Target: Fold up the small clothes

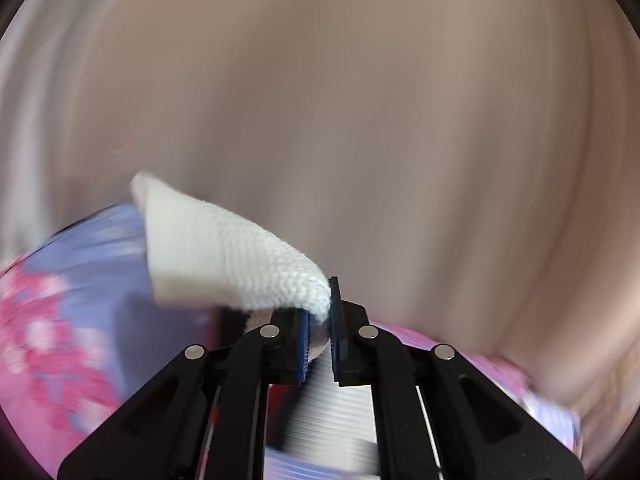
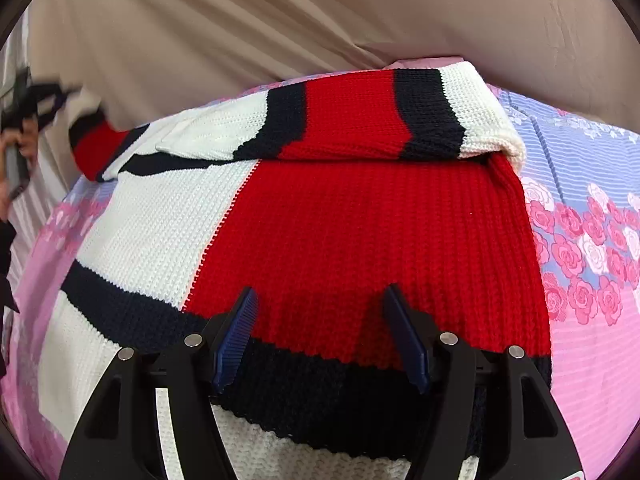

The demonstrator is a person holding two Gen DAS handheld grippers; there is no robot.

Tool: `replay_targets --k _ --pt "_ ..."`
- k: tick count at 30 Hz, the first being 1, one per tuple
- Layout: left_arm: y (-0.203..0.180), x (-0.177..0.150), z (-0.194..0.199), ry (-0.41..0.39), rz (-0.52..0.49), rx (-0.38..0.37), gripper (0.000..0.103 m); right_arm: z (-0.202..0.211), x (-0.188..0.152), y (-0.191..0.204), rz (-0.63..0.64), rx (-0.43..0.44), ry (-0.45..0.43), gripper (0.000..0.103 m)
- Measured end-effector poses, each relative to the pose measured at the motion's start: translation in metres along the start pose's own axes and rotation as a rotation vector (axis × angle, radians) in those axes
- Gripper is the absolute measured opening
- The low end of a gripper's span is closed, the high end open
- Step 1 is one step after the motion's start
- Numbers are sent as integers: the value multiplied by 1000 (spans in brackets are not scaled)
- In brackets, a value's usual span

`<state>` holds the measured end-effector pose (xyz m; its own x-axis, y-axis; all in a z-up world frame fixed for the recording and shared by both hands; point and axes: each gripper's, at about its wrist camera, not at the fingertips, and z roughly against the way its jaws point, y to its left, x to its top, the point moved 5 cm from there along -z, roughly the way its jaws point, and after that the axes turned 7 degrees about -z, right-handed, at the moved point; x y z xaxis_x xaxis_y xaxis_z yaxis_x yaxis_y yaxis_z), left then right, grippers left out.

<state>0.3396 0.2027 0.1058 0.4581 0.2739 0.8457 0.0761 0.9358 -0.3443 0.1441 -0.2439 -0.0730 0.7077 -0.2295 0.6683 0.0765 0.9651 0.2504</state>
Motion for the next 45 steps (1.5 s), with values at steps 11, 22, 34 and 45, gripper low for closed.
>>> replay_targets --k 11,22,34,45 --pt "-274 -248 -52 471 -346 -385 59 6 8 -22 -138 98 -10 68" --pt "-74 -168 -32 326 99 -94 83 -37 97 -24 -177 178 84 72" --pt "-20 -153 -47 344 376 -130 28 -56 142 4 -121 65 -1 9" --pt "-49 -143 -15 353 247 -84 25 -45 177 -26 -117 40 -61 8"
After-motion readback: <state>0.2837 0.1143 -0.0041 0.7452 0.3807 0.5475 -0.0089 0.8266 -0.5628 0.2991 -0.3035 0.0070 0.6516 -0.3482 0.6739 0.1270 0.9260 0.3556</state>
